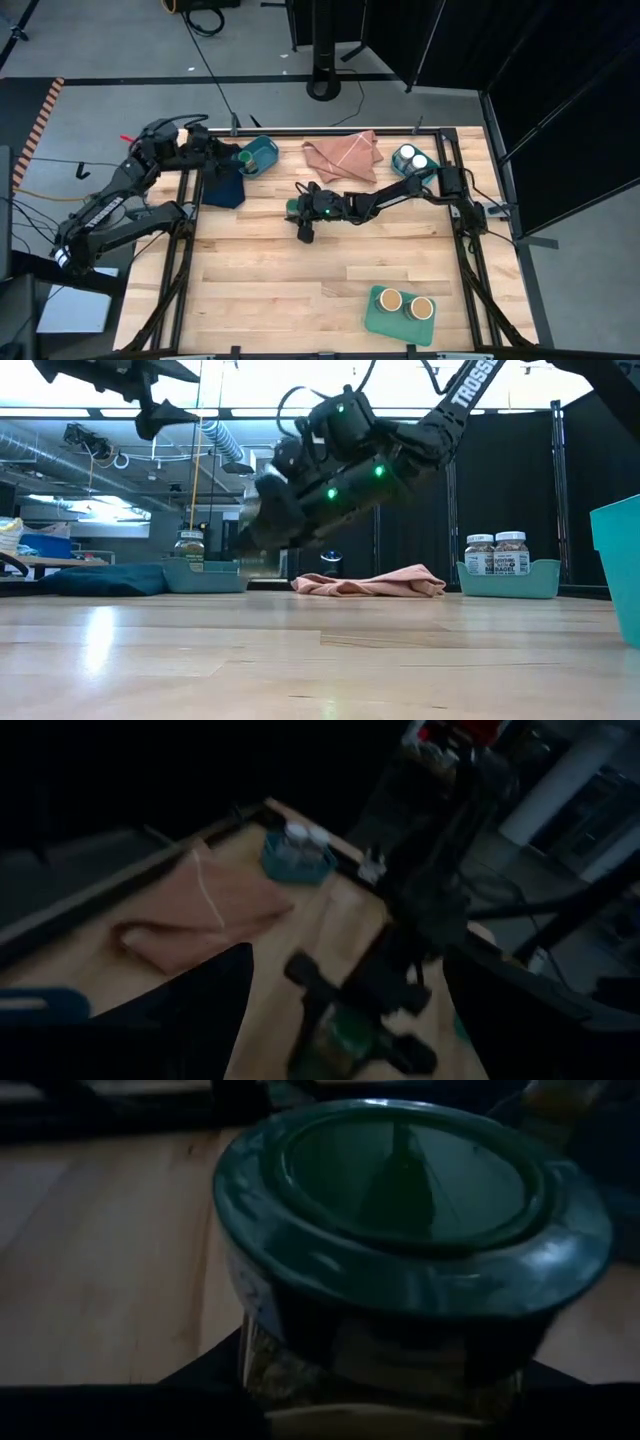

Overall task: Sort spices by type
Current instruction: Put the green seasoning bottle into the blue bin

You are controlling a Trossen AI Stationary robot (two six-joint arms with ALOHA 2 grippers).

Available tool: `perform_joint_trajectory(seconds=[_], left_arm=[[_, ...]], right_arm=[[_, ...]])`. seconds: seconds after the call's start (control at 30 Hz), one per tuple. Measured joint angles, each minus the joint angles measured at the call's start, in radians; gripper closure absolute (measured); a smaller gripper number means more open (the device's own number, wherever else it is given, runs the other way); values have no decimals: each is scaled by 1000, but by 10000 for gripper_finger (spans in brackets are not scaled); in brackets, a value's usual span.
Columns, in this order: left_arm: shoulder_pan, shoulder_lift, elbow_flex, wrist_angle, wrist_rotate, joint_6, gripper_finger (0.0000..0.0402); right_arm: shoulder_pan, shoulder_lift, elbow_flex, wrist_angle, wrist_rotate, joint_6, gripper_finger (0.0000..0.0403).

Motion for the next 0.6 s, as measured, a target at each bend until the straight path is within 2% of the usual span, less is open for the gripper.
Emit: perform_joint_trajectory(seconds=[0.13,0.3,0.43,0.6], left_arm=[[-22,57,0,-6,59,10,69],[-101,103,0,-1,87,108,69],[-159,135,0,-1,77,179,69],[-217,174,0,18,16,222,69]], right_arm=[[-9,-20,0,-30,2,-1,200],[-10,-37,2,-25,3,1,200],[-9,-38,1,-34,2,17,200],[-10,-38,19,-34,2,18,200]])
